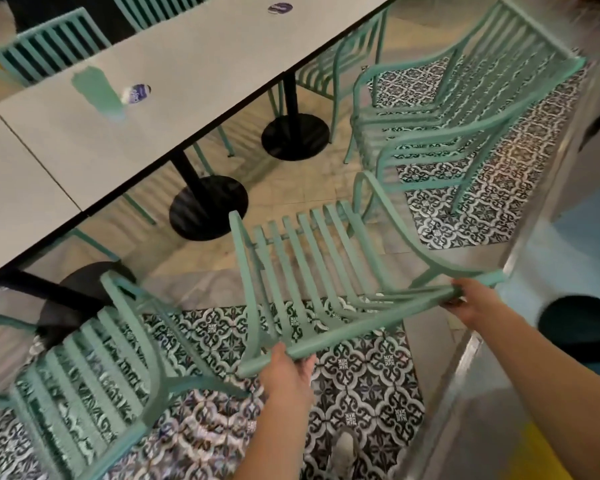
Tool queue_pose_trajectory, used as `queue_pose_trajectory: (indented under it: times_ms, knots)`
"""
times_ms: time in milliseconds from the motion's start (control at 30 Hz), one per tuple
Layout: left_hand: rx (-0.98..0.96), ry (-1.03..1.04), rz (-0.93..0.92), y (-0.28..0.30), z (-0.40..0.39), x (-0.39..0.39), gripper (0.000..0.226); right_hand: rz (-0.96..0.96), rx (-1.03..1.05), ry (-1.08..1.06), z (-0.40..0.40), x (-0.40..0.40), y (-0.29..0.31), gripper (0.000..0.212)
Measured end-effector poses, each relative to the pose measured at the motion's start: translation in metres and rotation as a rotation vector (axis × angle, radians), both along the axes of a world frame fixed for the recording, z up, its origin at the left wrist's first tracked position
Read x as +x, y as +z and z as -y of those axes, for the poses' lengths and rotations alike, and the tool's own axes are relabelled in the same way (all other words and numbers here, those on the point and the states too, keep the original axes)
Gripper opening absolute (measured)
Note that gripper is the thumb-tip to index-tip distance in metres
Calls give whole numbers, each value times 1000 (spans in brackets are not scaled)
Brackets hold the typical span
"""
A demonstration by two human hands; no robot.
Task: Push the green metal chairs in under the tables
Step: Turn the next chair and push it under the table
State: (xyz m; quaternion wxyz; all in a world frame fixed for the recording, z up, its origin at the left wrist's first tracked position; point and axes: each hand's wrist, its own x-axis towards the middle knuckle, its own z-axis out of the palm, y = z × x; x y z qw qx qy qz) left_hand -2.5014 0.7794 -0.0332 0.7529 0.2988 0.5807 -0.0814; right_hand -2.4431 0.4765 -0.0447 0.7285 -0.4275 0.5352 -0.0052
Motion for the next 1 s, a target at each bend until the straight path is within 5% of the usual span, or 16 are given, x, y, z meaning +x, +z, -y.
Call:
queue_pose_trajectory:
  times_ms: [267,500,600,767,1000]
  knots:
    - [-38,48,5,5,53,12,16,-45,-29,66,56,46,-9,8]
    - [-7,-119,-22,-2,35,1,29,34,-60,79,45,35,0,30]
    - [92,-207,3,-4,-9,-18,40,168,-111,164,6,3,10,88]
    - [143,-139,27,-3,-122,-62,47,236,-98,422,-130,-83,4,126]
    - [167,122,32,-6,-282,-156,73,152,99,694,-343,-161,-18,129]
